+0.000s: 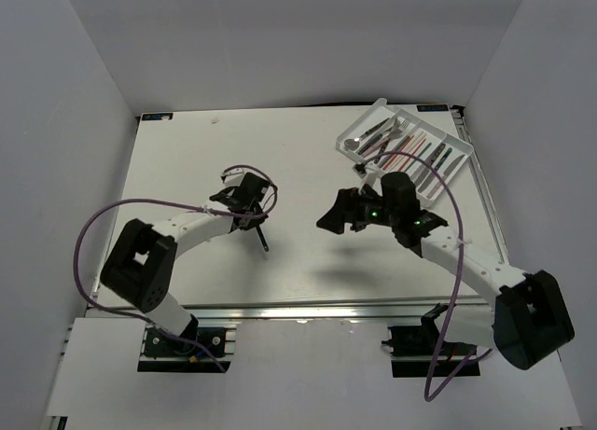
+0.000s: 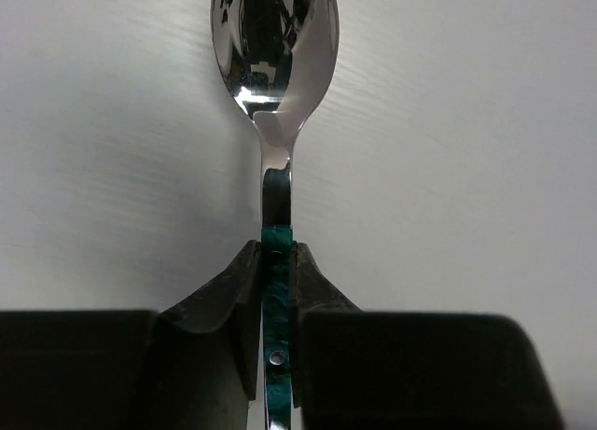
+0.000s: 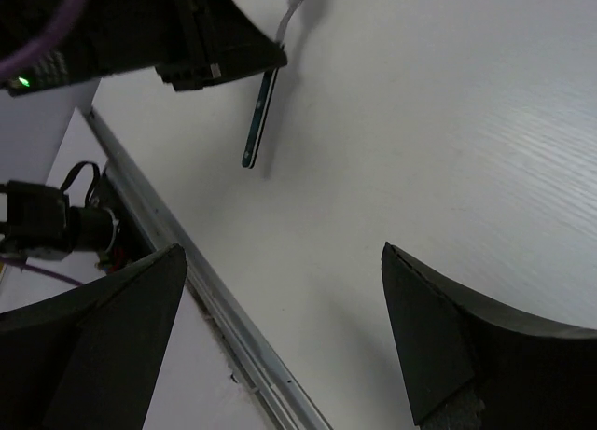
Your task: Sort the eating utensils into containers
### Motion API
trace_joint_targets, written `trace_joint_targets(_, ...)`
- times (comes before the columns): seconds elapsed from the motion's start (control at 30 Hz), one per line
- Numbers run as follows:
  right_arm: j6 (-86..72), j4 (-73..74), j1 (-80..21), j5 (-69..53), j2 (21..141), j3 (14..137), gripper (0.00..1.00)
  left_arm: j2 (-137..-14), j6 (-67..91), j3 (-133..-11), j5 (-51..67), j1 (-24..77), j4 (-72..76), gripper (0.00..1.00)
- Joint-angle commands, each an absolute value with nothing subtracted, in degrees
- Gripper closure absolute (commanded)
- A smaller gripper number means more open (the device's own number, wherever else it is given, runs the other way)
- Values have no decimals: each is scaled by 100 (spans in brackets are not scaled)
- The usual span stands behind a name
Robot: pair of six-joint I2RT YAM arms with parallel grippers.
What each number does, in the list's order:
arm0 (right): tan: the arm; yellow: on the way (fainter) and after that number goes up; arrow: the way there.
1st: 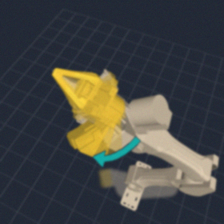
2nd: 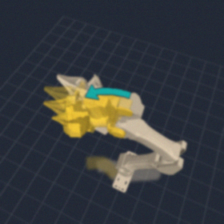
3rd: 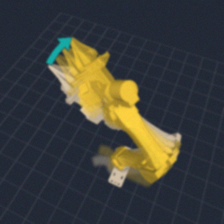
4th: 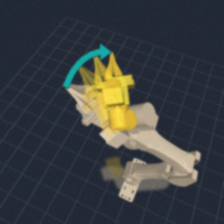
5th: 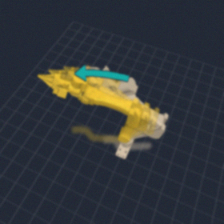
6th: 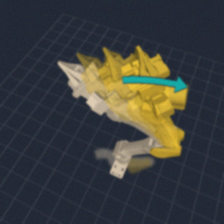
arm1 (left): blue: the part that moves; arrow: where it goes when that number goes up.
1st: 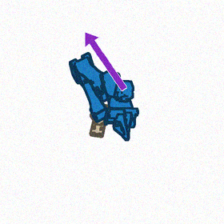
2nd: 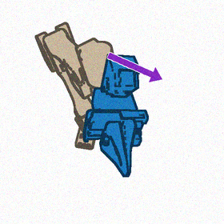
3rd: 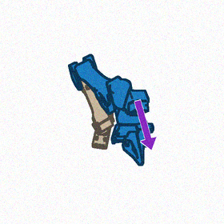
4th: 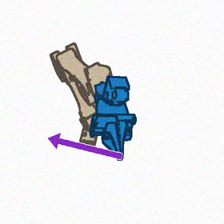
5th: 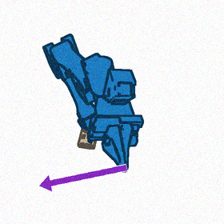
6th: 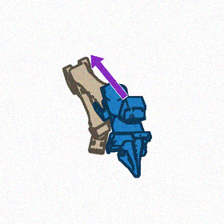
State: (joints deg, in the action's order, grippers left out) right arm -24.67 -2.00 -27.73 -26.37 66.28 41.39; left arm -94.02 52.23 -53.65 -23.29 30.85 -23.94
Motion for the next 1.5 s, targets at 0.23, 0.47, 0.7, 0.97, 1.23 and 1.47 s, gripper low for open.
trace_joint_targets(0.23, -3646, -2144, -4113, -1935, 7997, 4377, 16, -8025, 4193, -5695, -801, 3656, -1705, 100)
trace_joint_targets(0.47, -4148, -2584, -4210, -1907, 8578, 4728, 36, -7831, 4157, -5757, -273, 3709, -1521, 100)
trace_joint_targets(0.7, -4385, -2856, -4368, -2021, 9113, 5010, 49, -7787, 4210, -5766, -132, 3709, -1371, 100)
trace_joint_targets(0.97, -4614, -3067, -4421, -1846, 9290, 5054, 83, -7726, 4131, -5906, -184, 3709, -1380, 100)
trace_joint_targets(1.23, -5000, -2988, -4009, -1354, 9316, 5036, 100, -7770, 3771, -6923, -2186, 3700, -3090, 2)
trace_joint_targets(1.47, -5361, -2760, -2638, -1537, 9939, 5799, 100, -7121, 3420, -7515, -4077, 3691, -4236, 2)
